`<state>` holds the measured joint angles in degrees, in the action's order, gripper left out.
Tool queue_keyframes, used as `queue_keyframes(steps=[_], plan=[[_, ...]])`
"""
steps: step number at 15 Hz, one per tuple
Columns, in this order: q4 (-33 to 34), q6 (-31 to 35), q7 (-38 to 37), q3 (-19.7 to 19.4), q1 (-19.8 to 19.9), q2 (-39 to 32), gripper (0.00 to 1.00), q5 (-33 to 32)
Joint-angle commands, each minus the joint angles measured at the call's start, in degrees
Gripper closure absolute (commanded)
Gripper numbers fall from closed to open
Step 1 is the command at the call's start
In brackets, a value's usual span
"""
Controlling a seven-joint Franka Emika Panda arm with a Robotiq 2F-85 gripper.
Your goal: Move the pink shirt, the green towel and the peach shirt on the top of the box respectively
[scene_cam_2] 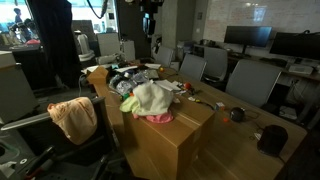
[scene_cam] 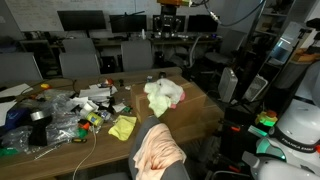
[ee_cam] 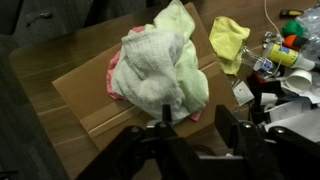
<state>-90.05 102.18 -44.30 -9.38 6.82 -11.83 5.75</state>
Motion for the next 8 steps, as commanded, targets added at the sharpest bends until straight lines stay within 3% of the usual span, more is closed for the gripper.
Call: queue_keyframes(steps=[1, 4, 8], plan=[[0.83, -6.16, 2.22, 1.01, -0.81, -0.44, 0.18, -0.71], [-3.05, -9.70, 7.45, 3.16, -2.41, 1.32, 0.00, -0.08], [-9.31, -12.22, 13.04, 6.19, -5.53, 3.65, 0.00, -0.77]])
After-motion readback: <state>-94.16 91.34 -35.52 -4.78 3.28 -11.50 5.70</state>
